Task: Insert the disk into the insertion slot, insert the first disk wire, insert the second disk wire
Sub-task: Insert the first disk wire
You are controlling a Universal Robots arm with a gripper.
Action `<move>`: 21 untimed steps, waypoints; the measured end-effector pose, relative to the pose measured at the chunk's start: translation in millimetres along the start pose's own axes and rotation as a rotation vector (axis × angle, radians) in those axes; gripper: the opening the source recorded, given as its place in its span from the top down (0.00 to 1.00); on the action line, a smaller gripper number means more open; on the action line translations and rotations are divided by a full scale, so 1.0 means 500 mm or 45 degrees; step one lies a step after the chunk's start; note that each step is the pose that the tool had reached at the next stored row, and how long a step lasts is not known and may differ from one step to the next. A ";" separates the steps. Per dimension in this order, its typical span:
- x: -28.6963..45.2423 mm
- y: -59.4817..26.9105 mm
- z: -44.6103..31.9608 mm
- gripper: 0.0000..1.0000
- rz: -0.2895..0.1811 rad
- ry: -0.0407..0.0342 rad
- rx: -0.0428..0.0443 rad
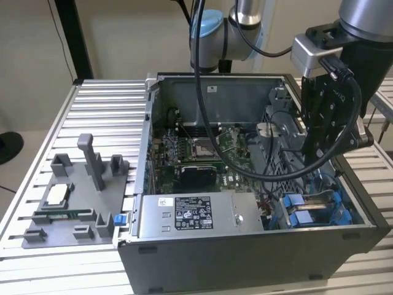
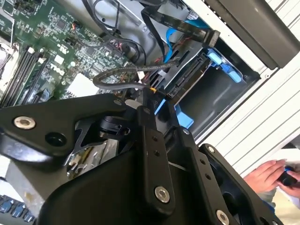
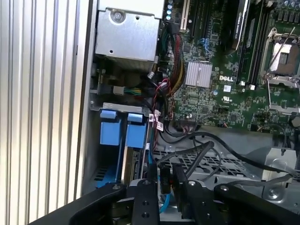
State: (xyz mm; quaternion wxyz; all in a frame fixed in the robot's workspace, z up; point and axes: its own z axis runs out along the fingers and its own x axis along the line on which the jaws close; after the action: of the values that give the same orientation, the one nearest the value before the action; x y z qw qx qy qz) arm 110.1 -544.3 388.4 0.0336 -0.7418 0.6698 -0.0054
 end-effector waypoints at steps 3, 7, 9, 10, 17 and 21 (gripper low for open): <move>0.000 0.000 0.000 1.00 -0.003 -0.0003 0.000; 0.000 0.000 0.000 1.00 -0.003 -0.0003 0.000; 0.000 0.000 0.000 1.00 -0.003 -0.0003 0.000; 0.000 0.000 0.000 1.00 -0.003 -0.0003 0.000; 0.003 -0.009 0.001 1.00 -0.003 -0.0015 -0.010; 0.005 -0.014 0.001 1.00 -0.003 -0.0019 -0.015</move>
State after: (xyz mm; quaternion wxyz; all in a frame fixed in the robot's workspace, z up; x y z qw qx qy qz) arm 117.5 -545.8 388.2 0.0297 -0.7427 0.6690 -0.0010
